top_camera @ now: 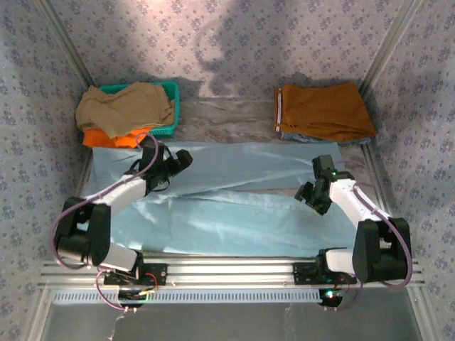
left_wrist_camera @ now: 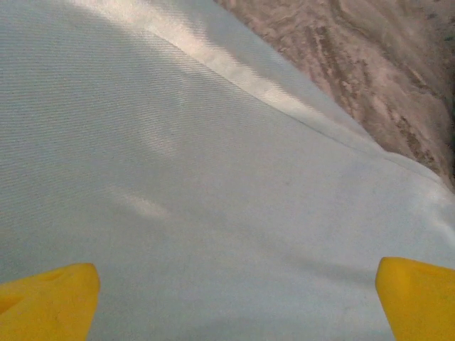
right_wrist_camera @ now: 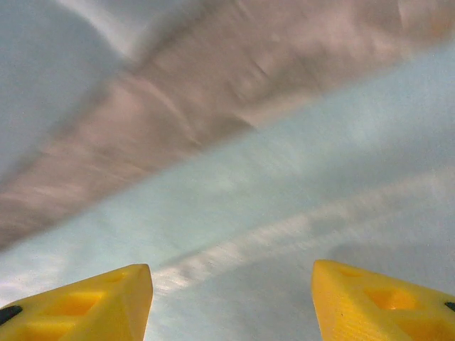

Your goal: Fold and stack the trousers

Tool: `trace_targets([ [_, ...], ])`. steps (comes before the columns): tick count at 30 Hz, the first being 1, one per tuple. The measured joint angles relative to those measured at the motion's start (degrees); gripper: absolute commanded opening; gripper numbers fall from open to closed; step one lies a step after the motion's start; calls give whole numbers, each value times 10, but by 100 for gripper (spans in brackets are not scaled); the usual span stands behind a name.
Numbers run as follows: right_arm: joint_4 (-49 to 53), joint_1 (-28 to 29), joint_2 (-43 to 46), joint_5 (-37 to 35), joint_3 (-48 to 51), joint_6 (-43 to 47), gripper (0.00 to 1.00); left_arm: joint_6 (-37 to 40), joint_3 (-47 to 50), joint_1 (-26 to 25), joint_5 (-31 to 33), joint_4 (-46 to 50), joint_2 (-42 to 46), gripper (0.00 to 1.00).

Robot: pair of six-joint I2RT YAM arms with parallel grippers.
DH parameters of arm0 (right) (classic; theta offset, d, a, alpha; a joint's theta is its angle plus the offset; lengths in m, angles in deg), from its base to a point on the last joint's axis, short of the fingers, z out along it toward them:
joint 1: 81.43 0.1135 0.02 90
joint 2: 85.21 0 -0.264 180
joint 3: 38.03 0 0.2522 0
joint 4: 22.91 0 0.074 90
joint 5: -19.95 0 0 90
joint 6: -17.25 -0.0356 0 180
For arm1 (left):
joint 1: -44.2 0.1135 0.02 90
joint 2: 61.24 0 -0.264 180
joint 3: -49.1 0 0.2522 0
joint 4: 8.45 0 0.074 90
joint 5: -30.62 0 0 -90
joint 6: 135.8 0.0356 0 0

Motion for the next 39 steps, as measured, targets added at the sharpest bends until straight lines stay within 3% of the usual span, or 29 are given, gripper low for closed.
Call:
trace_targets([
  [4,3,-19,-33,9,18,-15,62,4,28,0,6,29,57,100],
  [11,4,-75,-121,30,-51,-18,60,-6,83,12,19,59,81,100],
  [17,2,-115,-180,44,-107,-14,59,-22,103,15,27,11,14,100],
  [22,3,-128,-204,49,-133,-7,59,-22,93,17,32,-69,-26,100],
  [31,-9,-136,-222,64,-157,-2,58,-7,53,44,14,-129,-87,100],
  [35,-20,-134,-207,69,-157,12,58,-17,53,52,20,-59,-44,100],
  [39,-19,-125,-146,71,-157,24,59,-37,51,56,66,89,91,100],
])
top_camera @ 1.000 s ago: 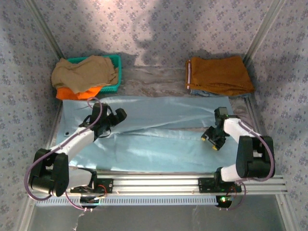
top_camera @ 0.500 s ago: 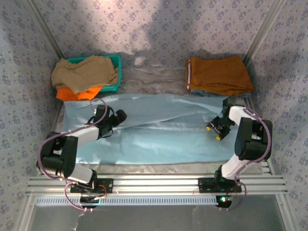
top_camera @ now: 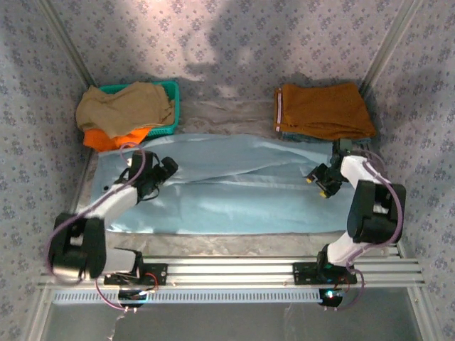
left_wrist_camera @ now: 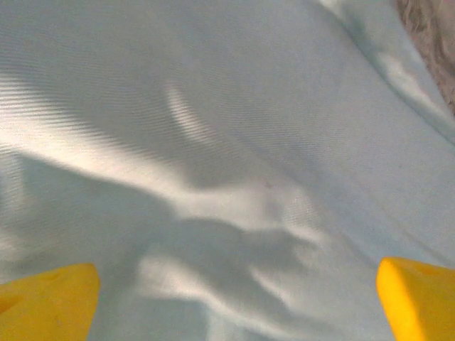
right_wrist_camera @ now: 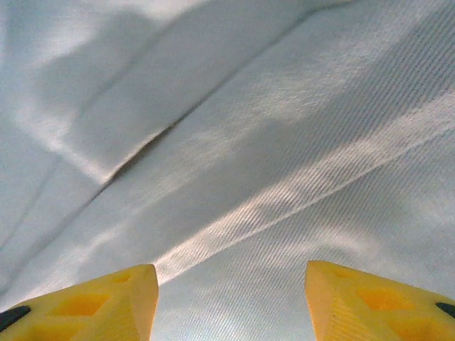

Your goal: Fold and stack the trousers

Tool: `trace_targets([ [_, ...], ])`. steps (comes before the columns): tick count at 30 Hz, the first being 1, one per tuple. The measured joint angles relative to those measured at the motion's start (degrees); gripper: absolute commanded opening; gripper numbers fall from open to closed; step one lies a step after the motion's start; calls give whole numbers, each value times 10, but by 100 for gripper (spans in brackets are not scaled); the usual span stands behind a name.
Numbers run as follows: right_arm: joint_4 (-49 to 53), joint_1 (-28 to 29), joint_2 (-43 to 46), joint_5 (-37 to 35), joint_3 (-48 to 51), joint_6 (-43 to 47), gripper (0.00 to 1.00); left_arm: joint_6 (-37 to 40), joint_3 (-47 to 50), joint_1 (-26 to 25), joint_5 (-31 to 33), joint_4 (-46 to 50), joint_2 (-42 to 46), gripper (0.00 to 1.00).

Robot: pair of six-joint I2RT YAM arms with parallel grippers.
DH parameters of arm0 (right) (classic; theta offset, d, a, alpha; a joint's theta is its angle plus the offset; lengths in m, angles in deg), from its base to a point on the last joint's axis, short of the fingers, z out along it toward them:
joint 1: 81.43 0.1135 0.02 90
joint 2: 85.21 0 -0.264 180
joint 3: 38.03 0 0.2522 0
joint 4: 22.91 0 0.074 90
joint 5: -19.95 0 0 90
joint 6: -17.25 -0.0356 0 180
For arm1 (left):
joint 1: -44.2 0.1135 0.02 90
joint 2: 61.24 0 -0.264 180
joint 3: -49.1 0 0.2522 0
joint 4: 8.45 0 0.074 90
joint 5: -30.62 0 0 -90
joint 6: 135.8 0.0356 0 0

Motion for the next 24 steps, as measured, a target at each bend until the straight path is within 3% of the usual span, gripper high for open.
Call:
trace_targets([
  [3,9,18,71,7,1,5,59,-12,-5,39,37,112,131,99],
  [9,23,89,120,24,11,5,59,-32,35,264,64,252,303,96],
  [13,25,142,86,37,11,9,58,-42,90,353,64,284,312,91],
  [17,26,171,59,47,8,16,58,-57,151,410,53,276,303,85],
  [24,25,174,55,61,5,33,58,-60,187,450,40,229,266,79],
])
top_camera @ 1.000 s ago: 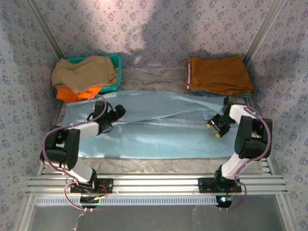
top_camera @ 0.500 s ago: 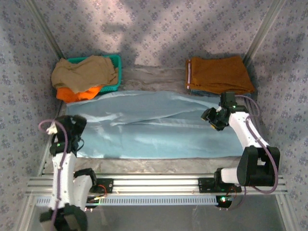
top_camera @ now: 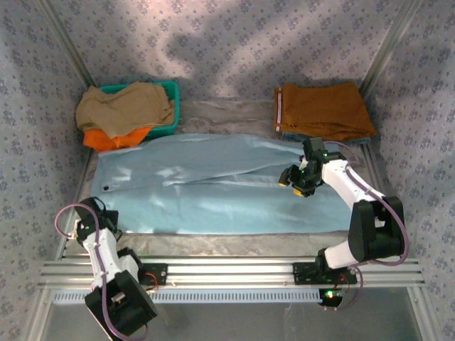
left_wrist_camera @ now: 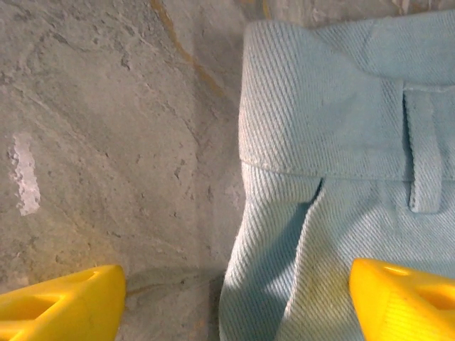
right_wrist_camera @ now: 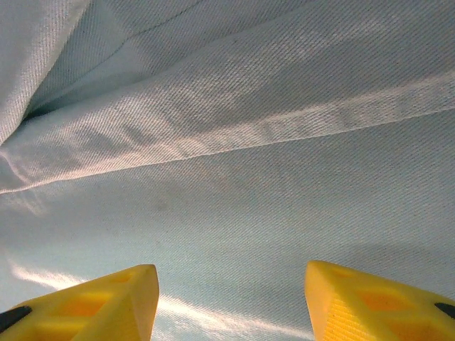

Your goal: Fold and stack the trousers

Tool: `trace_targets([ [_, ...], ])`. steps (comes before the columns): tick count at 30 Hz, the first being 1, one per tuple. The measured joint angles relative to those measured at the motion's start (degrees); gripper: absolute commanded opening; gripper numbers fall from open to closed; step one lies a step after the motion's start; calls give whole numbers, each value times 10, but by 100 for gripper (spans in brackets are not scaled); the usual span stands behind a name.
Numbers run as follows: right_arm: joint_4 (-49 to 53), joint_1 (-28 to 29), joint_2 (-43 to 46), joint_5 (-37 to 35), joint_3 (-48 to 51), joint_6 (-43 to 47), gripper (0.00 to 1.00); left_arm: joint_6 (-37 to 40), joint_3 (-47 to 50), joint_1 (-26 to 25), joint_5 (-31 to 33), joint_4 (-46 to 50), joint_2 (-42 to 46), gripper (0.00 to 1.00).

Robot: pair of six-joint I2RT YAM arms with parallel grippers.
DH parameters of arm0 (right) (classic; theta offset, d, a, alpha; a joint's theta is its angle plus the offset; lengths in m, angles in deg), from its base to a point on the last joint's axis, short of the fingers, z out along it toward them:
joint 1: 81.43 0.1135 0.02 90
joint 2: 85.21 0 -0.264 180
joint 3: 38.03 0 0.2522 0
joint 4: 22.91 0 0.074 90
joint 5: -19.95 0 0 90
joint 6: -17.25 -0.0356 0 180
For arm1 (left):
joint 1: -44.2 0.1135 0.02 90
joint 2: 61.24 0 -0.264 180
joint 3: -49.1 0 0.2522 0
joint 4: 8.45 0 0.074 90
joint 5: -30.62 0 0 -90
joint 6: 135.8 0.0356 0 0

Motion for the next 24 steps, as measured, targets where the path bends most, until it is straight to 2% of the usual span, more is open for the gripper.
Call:
trace_targets([
  [4,-4,0,0,8,0,2,58,5,-1,3,3,-12,-34,75],
  [8,-6,0,0,8,3,2,58,17,-11,4,6,-23,-67,66],
  [15,-6,-7,5,10,13,2,58,36,-36,7,-16,-24,-86,75],
  [20,-7,-7,8,10,13,2,58,43,-55,2,-64,-75,-71,77],
  [24,-9,-7,8,12,13,2,58,47,-66,2,-75,-97,-75,81],
])
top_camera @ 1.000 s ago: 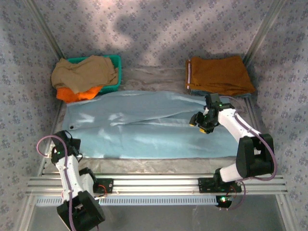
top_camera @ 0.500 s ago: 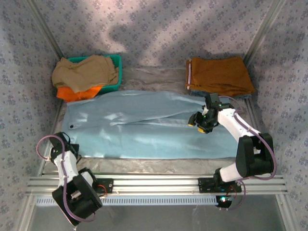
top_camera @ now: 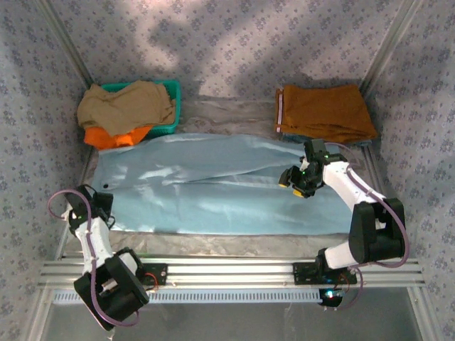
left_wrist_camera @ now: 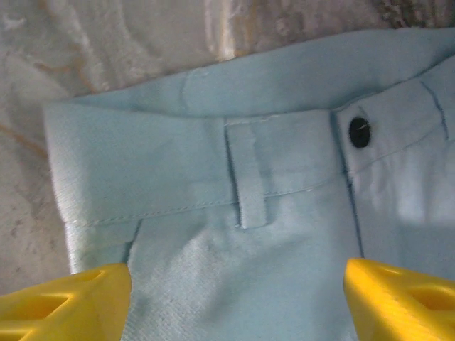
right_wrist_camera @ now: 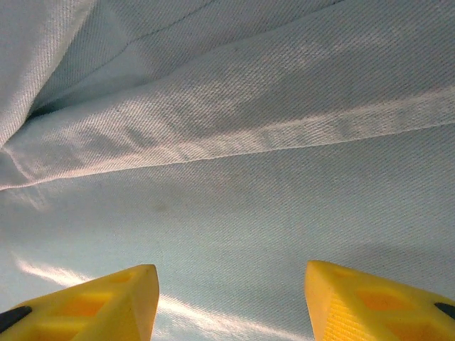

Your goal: Fold and stack the trousers

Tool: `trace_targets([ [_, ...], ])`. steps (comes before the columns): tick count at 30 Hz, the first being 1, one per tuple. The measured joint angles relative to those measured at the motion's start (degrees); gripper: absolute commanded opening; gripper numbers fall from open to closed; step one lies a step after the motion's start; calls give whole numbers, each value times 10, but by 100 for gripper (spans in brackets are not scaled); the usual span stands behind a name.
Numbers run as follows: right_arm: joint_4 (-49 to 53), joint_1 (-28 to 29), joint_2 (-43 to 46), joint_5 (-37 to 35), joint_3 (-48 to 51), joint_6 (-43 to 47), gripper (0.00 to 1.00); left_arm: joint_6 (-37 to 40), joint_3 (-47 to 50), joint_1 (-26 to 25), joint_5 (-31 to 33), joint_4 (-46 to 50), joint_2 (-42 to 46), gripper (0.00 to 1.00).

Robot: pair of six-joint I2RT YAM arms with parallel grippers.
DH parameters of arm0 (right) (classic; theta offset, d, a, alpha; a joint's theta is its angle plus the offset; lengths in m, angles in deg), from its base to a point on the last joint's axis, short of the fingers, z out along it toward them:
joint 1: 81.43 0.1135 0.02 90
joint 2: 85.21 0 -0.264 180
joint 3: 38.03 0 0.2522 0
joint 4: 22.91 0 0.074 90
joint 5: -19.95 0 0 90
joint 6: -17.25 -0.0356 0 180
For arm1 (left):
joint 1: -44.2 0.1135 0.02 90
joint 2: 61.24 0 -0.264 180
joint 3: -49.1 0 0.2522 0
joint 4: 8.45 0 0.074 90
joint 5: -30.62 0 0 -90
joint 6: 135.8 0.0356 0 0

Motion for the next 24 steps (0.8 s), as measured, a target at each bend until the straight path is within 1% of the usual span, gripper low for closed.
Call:
trace_targets([
  [8,-1,0,0,0,0,0,58,0,6,-2,1,-30,-68,82],
  [11,-1,-2,1,0,0,0,58,0,8,-3,6,-33,-75,81],
  [14,-1,-4,3,0,0,0,58,3,7,-4,15,-27,-75,83],
  [18,-1,-4,7,0,0,0,59,7,-11,-10,47,14,-75,85],
  [24,-1,-2,4,0,-5,0,58,6,-54,-39,105,58,-90,86],
])
